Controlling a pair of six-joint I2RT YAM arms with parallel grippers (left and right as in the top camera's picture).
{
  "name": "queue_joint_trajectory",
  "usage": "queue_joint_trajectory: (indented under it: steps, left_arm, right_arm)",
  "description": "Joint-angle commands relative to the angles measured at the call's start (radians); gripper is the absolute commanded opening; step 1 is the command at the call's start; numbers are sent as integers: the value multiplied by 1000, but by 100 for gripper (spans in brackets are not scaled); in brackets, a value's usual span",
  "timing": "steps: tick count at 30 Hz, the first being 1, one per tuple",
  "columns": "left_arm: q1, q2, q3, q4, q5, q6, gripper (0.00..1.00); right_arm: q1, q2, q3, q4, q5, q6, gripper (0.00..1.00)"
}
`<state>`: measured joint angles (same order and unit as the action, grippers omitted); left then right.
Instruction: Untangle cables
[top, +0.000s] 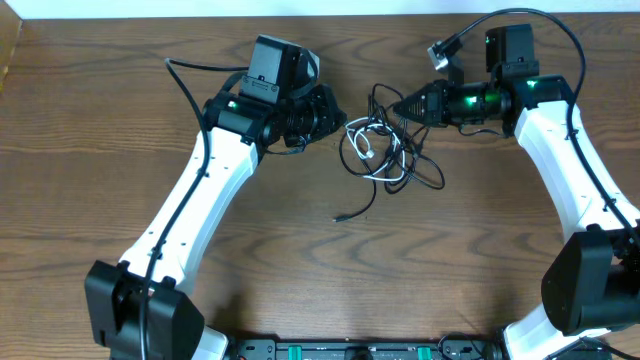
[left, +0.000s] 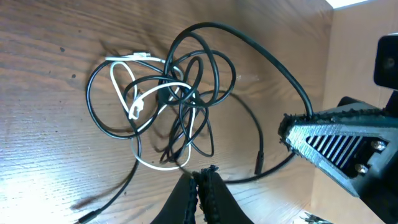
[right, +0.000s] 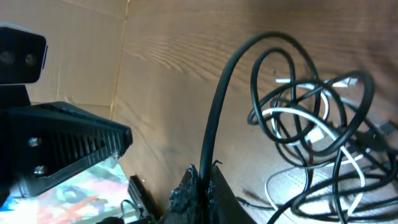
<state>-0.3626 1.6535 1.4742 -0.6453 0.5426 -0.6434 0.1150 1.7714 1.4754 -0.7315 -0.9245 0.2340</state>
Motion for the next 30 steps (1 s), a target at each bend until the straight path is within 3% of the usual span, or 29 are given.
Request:
queue_joint_trajectory:
  steps: [1,9,12,25,26,30]
  left_arm:
    - [2,13,11,10,-16,34,8]
    - [2,14,11,26,-21,51,9]
    - [2,20,11,24,-20,107,15]
    - [-10,145,9,20,-4,130,17]
    - [-13,155,9,25,1,143,23]
    - [-30,189,9,71,74,214,30]
  right_arm:
    - [-7,-12,0,-1,-60,24,1]
    - [-15,-42,93,-41,-100,19,1]
    - [-42,-77,155,-71,-100,20,1]
    - [-235,-232,212,-155,-106,42,1]
    - [-253,-235,212,-170,-106,42,1]
    - [-296,-235,211,-234,-100,11,1]
